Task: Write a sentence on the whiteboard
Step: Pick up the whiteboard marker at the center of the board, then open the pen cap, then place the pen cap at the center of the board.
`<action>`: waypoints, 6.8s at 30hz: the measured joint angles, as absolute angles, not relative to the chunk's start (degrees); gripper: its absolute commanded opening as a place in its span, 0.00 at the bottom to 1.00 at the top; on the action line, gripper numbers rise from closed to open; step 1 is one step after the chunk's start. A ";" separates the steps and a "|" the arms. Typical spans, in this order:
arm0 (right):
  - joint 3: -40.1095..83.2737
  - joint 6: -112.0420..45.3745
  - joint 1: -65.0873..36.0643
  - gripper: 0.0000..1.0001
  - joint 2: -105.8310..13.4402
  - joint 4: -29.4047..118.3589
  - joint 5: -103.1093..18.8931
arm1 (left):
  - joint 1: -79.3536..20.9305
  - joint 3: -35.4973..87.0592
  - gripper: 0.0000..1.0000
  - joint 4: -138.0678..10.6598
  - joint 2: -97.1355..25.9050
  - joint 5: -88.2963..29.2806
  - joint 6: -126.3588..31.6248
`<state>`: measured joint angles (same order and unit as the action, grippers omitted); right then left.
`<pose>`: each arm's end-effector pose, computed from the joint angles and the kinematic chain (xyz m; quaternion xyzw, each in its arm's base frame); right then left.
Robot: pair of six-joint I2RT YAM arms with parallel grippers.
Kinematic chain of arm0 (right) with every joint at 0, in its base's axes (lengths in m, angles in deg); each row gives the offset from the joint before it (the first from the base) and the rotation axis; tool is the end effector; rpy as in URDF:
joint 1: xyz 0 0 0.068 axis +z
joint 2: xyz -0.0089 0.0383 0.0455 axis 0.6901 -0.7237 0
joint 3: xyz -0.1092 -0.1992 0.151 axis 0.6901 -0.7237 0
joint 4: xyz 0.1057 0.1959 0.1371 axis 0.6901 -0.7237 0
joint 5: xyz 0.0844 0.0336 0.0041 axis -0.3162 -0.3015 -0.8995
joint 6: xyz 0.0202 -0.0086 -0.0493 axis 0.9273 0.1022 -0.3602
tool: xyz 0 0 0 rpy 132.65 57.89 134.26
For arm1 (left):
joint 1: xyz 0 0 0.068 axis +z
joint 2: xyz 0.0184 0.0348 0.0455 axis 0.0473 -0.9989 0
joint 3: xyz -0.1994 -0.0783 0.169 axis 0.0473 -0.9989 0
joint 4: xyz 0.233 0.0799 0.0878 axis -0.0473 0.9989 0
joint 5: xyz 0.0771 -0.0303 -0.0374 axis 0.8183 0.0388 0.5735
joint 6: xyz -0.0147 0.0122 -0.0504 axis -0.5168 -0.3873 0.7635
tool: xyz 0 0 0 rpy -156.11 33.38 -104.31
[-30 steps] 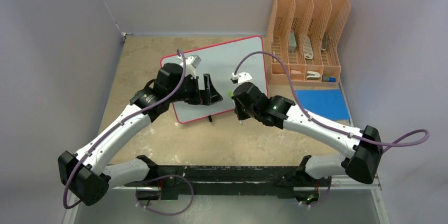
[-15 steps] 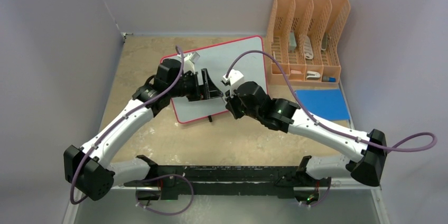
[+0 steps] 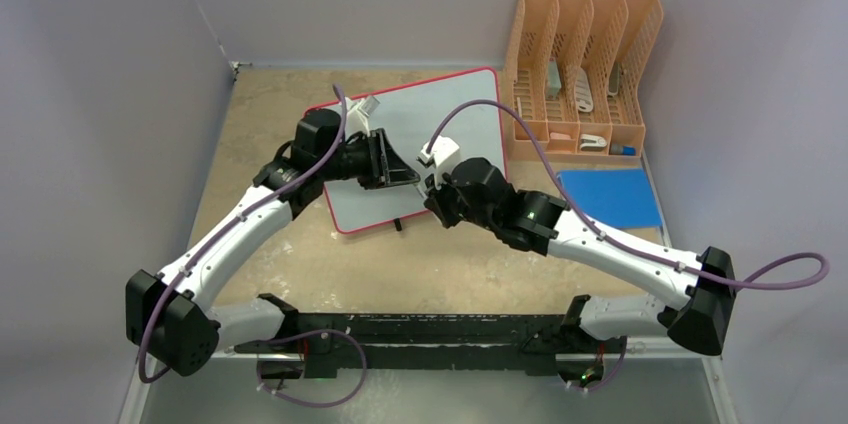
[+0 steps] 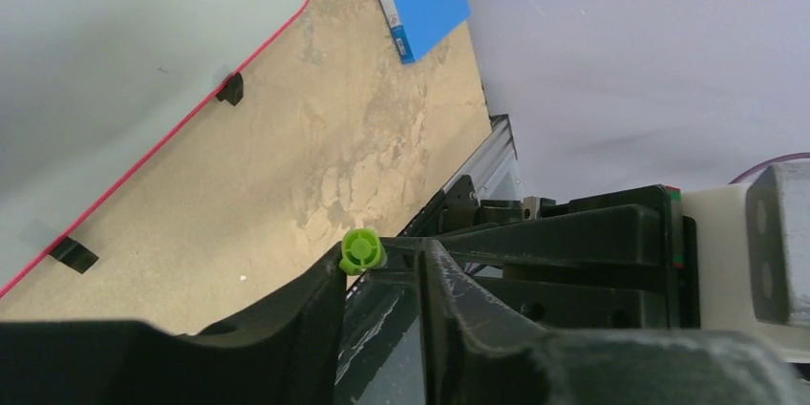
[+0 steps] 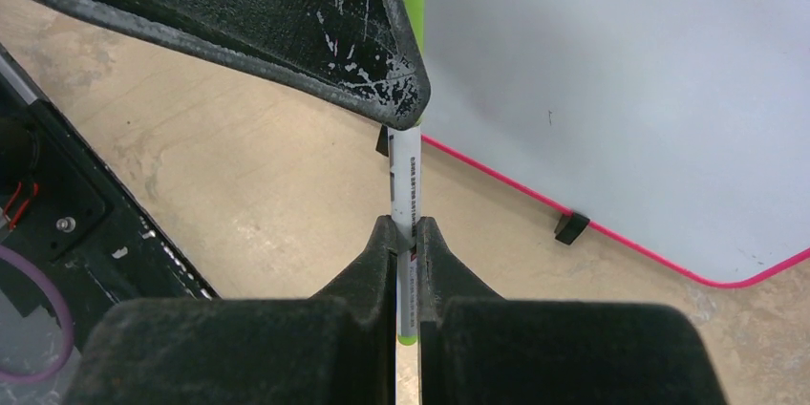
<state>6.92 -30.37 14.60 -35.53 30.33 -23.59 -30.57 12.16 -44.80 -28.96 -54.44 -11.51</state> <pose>0.1544 0.2366 0.3365 -0.2961 0.7832 0.2366 0.4928 0.2283 -0.1428 0.3282 0.0081 0.8306 -0.4987 0.2477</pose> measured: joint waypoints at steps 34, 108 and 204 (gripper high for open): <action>-6.94 -14.89 9.57 0.78 -19.40 55.03 -34.13 | -19.90 -6.97 0.00 -63.21 -12.83 -56.73 5.72; -16.97 10.35 2.86 0.00 -34.52 99.97 -46.19 | -20.93 -26.90 0.00 -105.24 -6.25 -44.32 39.29; -12.49 -10.67 2.95 0.00 -8.73 61.85 -11.51 | -54.24 8.83 0.06 -24.02 -54.51 -24.23 -24.75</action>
